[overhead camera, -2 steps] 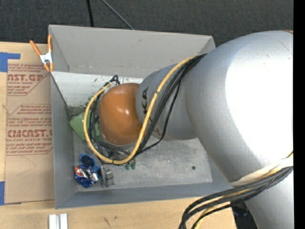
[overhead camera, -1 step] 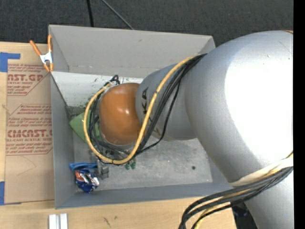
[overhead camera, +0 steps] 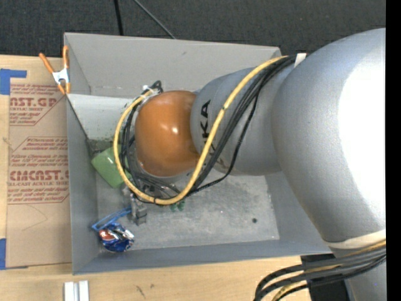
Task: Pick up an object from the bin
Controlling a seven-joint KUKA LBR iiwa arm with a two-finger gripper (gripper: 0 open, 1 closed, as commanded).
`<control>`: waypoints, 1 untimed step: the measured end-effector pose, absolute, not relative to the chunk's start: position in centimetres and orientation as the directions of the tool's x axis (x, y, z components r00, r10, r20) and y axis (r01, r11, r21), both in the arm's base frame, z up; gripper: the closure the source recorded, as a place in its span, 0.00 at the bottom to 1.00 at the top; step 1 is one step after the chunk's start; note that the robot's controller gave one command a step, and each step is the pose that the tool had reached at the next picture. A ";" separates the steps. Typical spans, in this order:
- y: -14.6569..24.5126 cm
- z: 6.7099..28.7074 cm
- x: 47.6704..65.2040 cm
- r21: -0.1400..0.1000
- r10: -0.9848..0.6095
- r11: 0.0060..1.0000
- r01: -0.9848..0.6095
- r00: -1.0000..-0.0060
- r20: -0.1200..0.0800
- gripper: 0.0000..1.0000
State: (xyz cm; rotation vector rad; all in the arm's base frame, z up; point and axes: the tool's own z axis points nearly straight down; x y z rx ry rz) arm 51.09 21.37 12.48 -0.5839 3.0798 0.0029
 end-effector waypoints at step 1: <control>21.5 16.0 51.2 0.000 -0.366 0.931 -0.366 -0.931 -0.006 1.00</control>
Offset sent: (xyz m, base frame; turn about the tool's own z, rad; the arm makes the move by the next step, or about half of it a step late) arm 0.0001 0.0000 0.0329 0.0000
